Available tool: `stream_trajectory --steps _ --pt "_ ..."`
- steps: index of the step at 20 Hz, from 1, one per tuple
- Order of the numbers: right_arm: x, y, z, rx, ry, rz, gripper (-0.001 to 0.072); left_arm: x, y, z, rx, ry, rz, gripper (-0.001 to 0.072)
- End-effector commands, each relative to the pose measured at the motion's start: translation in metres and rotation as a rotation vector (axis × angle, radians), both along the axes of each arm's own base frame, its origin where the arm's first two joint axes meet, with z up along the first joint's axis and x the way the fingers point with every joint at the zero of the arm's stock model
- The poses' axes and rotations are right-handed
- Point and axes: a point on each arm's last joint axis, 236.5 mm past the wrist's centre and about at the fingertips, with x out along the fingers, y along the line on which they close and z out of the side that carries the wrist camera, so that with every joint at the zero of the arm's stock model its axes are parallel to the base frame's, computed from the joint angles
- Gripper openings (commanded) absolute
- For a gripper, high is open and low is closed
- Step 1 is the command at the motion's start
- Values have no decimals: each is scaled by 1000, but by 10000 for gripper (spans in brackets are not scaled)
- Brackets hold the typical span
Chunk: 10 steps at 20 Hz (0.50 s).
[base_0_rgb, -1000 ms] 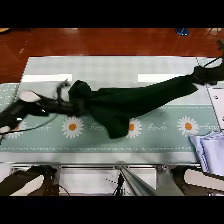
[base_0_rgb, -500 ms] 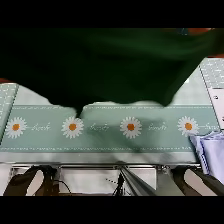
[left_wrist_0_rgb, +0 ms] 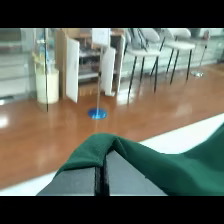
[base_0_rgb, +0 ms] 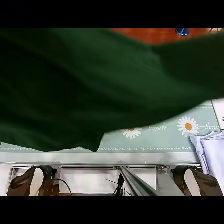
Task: Fold the shirts.
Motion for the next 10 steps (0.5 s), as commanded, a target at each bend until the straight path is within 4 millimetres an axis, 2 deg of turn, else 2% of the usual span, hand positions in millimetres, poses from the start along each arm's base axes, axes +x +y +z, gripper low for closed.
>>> stream_trajectory --steps 1,3,5,7,10 --pt "-31 -25 -29 -45 120 -146 18 -4 15 -43 32 197 106 22" --pt "-26 -30 -76 -37 329 -141 18 3 38 -76 63 335 195 22" --pt "-20 -26 -135 -11 616 -69 18 10 47 -111 58 477 198 22" --pt "2 -25 -171 -1 768 3 18 27 57 -150 13 613 177 22" --pt "46 -33 -237 2 1031 47 18 64 72 -226 -86 842 120 22"
